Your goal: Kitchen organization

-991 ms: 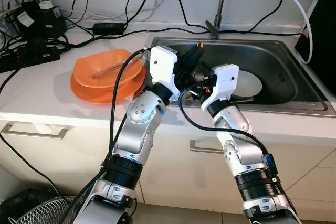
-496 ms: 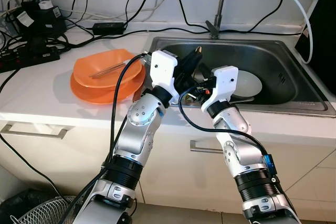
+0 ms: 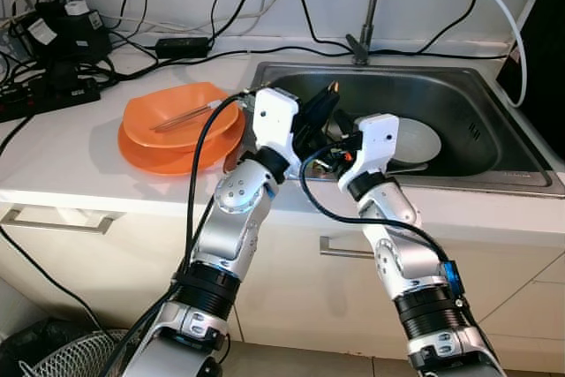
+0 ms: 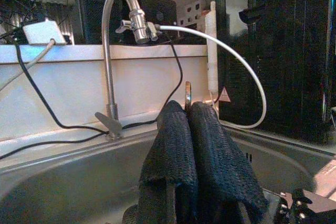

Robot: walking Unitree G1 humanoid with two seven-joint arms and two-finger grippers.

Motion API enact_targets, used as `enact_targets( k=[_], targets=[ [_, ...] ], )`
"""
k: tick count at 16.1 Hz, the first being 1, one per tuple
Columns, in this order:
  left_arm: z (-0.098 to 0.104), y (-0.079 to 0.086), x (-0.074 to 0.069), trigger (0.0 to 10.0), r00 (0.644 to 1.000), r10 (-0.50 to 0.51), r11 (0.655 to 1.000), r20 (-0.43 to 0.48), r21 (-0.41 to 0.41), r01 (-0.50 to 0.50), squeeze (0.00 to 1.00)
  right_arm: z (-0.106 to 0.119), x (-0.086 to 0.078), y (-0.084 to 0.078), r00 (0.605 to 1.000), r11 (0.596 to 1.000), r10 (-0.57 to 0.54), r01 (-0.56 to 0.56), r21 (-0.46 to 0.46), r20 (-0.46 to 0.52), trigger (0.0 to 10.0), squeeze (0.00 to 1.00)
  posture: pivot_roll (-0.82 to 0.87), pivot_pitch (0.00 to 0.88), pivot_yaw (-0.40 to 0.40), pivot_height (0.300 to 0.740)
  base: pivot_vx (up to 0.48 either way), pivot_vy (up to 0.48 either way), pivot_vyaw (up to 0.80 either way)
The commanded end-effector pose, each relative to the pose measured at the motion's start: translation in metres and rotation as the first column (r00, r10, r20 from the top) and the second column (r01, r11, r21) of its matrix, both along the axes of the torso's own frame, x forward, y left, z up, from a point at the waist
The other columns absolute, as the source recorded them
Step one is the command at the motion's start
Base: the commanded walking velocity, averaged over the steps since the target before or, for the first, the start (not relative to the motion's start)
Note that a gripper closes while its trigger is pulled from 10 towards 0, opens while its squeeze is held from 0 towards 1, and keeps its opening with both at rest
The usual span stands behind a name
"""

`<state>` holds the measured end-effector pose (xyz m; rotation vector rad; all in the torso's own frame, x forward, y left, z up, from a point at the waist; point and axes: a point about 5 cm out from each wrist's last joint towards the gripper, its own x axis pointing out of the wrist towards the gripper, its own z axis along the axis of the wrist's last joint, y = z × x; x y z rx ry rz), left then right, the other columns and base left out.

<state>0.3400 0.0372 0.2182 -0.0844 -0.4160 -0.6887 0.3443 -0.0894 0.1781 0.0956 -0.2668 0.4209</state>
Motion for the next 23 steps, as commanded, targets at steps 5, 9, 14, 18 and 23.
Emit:
enact_targets(
  k=[5,9,14,18,23],
  targets=[
    [-0.001,-0.001,-0.002,10.0,1.000,-0.015,1.000,-0.005,0.004,0.015,0.00,0.007,0.001,0.007,1.000,1.000,0.019,-0.019,0.008,0.025,10.0,0.00,0.05,0.012,0.052,0.740,0.000,0.000,0.00],
    [0.001,-0.006,-0.004,10.0,0.999,-0.038,0.999,0.001,0.000,0.038,0.00,0.007,0.001,0.009,0.999,1.000,0.024,-0.024,0.007,0.023,10.0,0.00,0.05,0.005,0.050,0.740,0.000,0.000,0.00],
    [0.000,-0.011,-0.006,10.0,0.998,-0.063,0.998,-0.003,0.002,0.063,0.00,0.007,0.001,0.009,0.999,1.000,0.028,-0.028,0.010,0.027,1.9,0.00,0.05,0.000,0.053,0.740,0.000,0.000,0.00],
    [0.002,-0.010,-0.005,10.0,0.998,-0.056,0.998,0.003,0.004,0.056,0.00,0.007,0.000,0.010,0.999,0.999,0.033,-0.033,0.014,0.029,0.0,0.00,0.05,0.000,0.054,0.740,0.000,0.000,0.00],
    [0.002,-0.005,-0.003,10.0,1.000,-0.021,1.000,0.002,0.002,0.021,0.00,0.007,0.001,0.009,0.999,0.999,0.032,-0.032,0.011,0.026,0.0,0.00,0.05,0.009,0.045,0.740,0.000,0.000,0.00]
  ],
)
